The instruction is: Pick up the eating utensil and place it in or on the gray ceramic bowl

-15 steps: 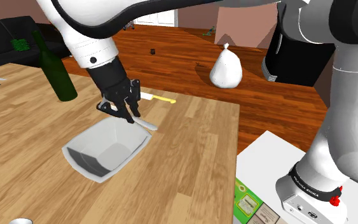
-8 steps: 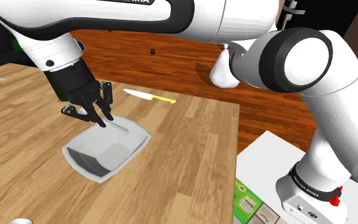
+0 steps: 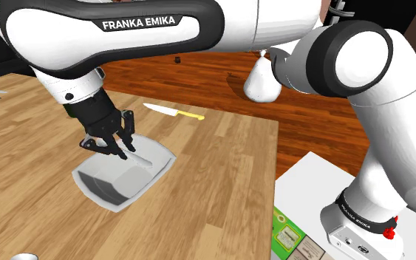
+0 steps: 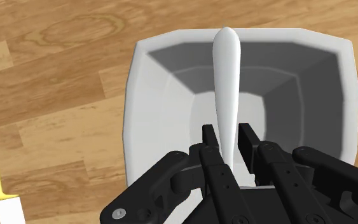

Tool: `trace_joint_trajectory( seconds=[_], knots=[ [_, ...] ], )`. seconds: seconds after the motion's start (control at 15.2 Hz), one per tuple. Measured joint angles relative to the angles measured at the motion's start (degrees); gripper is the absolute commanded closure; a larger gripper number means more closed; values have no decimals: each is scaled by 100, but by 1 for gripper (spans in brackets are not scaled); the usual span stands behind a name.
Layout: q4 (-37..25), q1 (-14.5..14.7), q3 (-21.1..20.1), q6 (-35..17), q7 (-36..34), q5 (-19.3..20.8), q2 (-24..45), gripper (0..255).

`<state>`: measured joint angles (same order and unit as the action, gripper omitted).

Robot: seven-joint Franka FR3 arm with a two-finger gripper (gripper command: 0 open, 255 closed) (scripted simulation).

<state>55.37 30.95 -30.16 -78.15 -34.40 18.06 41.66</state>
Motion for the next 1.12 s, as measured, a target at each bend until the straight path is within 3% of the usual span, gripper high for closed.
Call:
trace_joint_trajectory(
  seconds=[0.33, 0.79, 0.86, 1.12],
  knots=[
    [580, -143, -22, -448, -54, -30, -105, 255],
    [701, -164, -17, -585, -67, -22, -85, 255],
    [702, -164, -17, -585, -67, -22, -85, 0],
    [702, -165, -17, -586, -67, -22, -85, 0]
  ],
)
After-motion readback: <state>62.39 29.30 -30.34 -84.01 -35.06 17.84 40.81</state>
